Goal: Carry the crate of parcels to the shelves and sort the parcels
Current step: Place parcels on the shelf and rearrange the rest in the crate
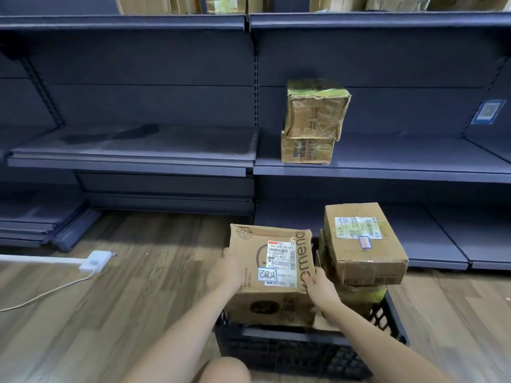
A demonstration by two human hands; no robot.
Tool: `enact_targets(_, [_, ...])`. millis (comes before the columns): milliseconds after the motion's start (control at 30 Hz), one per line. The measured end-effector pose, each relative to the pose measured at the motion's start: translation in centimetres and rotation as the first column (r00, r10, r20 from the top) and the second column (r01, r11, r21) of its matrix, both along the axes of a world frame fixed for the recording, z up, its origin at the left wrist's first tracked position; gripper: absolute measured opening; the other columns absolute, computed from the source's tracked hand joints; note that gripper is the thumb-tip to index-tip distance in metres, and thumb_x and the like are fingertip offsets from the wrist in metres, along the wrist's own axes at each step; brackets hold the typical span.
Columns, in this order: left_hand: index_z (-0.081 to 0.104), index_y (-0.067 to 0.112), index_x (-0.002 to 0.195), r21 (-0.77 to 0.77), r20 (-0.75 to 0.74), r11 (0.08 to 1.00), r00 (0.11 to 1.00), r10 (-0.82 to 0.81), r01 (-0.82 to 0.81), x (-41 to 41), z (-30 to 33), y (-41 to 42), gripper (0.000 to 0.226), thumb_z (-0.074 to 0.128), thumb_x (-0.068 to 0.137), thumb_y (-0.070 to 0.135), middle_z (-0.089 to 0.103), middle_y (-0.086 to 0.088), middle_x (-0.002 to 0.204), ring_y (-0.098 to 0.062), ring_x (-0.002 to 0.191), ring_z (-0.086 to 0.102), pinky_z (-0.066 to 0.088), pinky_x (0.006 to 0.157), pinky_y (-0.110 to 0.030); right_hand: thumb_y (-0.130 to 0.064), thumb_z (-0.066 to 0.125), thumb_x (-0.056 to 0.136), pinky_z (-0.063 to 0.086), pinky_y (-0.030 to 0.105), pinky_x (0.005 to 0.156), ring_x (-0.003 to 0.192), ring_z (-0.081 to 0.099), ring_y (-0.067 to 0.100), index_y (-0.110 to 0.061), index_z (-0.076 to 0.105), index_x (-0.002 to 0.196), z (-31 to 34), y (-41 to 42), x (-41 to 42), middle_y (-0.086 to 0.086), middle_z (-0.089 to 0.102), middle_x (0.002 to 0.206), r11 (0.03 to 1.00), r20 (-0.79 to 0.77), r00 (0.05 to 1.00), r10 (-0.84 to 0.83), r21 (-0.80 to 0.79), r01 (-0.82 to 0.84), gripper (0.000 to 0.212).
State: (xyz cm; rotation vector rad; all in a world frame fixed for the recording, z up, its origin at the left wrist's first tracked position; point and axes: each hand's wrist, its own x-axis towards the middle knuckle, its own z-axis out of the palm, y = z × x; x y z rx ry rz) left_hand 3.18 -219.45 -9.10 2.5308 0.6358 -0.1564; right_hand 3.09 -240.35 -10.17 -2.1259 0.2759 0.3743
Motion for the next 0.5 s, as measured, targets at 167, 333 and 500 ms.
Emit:
enact_targets(167, [0.029,0.023,0.142,0.025,-0.032,0.978,0.978,-0.208,0.209,1.4,-2.2,-0.1,0.056,0.052,0.091,0.019,0.056,-0.007,0.125,-0.025,0.105,0.061,0.052,0.082,-0.035,-0.019,0.036,0.101,0.056,0.048,0.086,0.127,0.048,0.033,-0.012,0.033,0.143,-3.2,-0.8,2.5,0.010,0.045,0.144,0.996,-0.087,0.992,0.088,0.014,-0.087,0.042])
enact_targets(333, [0.038,0.021,0.134,-0.168,-0.085,0.956,0.963,-0.257,0.240,3.4,-5.7,0.0,0.072,0.073,0.076,0.042,0.047,-0.003,0.126,-0.018,0.109,0.056,0.048,0.091,-0.031,-0.036,0.063,0.088,0.055,0.029,0.074,0.120,0.053,0.022,-0.017,0.021,0.145,-6.7,-1.4,4.8,0.004,0.049,0.140,0.973,-0.180,0.957,0.226,0.083,-0.214,0.073])
enact_targets(500, [0.027,0.014,0.143,-0.177,-0.188,0.943,0.930,-0.315,0.283,5.4,-9.2,0.1,0.081,0.073,0.079,0.034,0.039,-0.007,0.137,-0.019,0.120,0.052,0.044,0.101,-0.032,-0.027,0.067,0.086,0.048,0.038,0.098,0.127,0.048,0.020,-0.017,0.016,0.146,-10.4,-1.5,6.9,0.003,0.048,0.142,0.948,-0.239,0.918,0.318,0.043,-0.317,0.079])
